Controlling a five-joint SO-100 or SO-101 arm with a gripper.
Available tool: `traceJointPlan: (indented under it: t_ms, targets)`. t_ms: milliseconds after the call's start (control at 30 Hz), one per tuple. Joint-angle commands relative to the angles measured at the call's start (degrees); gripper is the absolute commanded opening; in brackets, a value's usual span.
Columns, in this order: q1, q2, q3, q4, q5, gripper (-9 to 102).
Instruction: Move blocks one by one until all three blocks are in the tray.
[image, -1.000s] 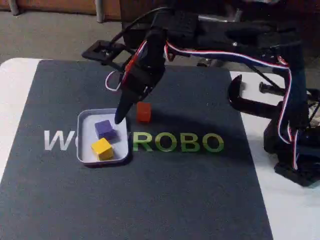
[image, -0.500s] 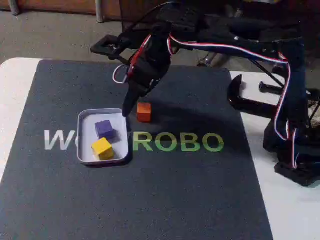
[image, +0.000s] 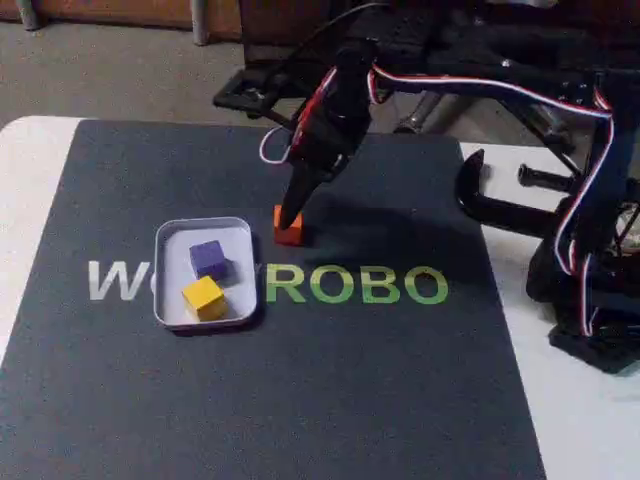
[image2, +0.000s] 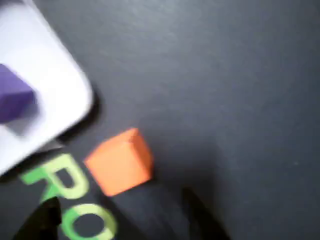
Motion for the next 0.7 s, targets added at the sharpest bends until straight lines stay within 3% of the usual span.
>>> traceJointPlan:
  t_ms: [0, 667]
  targets:
    - [0.2, 2.8, 0.1, -1.1, -0.7, 28]
    - [0.4, -4.7, -0.3, -7.8, -4.6, 27]
